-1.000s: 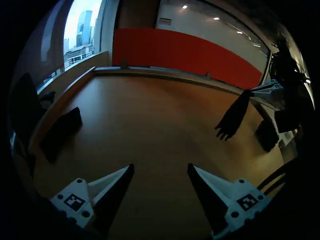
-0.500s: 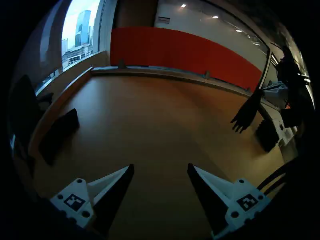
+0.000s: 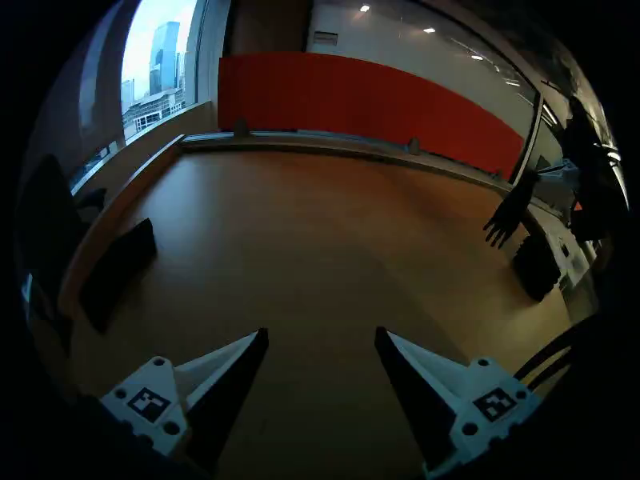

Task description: Fold towel

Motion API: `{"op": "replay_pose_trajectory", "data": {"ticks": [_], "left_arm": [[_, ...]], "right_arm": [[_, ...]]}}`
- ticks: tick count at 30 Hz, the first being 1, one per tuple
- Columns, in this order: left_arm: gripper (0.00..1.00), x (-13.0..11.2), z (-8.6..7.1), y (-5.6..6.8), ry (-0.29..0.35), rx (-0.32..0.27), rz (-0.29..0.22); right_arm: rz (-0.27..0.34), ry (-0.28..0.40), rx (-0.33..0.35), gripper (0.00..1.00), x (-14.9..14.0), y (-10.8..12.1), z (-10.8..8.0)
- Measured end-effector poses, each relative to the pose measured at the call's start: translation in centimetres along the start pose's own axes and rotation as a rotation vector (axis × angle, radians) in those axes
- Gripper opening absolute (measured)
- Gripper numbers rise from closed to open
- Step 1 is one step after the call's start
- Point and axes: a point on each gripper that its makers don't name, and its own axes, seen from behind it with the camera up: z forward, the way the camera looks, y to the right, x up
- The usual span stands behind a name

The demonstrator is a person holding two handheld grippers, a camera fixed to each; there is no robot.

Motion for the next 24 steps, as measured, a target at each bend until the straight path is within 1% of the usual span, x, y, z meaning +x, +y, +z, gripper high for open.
{"op": "replay_pose_trajectory", "data": {"ticks": [9,18,24], "left_arm": [[0.99,0.2,0.1,0.3,-0.004,0.01,0.01],[0.99,0.6,0.3,0.6,-0.007,0.017,0.018],[0.99,0.7,0.6,1.0,-0.011,0.019,0.018]], "right_arm": [[0.002,-0.021,-0.046,0.04,-1.4,3.9,-1.7],[0.03,-0.034,-0.089,0.04,-2.6,7.7,-3.4],[0.05,-0.045,-0.115,0.04,-3.4,10.0,-4.3]]}}
